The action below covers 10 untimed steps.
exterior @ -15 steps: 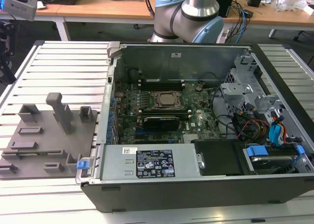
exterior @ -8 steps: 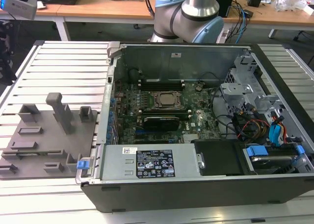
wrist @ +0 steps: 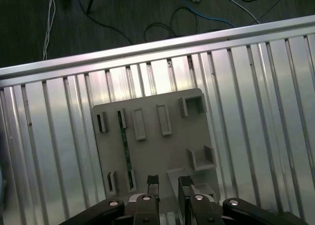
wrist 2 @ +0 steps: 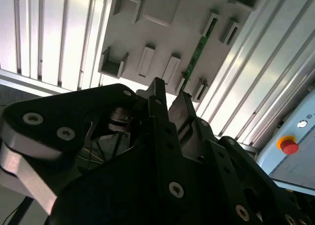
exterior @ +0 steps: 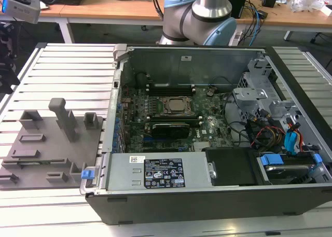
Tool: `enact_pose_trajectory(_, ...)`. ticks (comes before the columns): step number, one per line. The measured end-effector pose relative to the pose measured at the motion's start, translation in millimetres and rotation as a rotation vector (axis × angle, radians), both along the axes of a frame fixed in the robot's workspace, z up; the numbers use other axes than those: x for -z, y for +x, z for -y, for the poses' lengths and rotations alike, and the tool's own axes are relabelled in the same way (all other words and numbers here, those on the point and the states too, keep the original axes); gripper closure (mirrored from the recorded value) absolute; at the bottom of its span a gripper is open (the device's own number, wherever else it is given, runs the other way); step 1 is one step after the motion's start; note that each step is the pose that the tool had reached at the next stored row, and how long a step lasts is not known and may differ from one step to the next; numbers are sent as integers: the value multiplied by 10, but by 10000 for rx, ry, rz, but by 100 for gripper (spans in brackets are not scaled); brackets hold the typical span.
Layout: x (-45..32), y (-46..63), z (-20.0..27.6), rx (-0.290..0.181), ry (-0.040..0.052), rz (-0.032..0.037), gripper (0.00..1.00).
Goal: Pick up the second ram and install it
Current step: 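Pick up the second ram and move it above second insertion slot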
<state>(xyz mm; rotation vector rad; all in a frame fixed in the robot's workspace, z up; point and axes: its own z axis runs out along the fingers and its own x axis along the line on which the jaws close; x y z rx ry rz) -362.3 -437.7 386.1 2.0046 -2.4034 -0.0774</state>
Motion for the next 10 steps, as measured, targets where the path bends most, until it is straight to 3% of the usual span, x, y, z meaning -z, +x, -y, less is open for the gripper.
enact_pose_trajectory(10, 78, 0, 3, -34, -1, -1, 70)
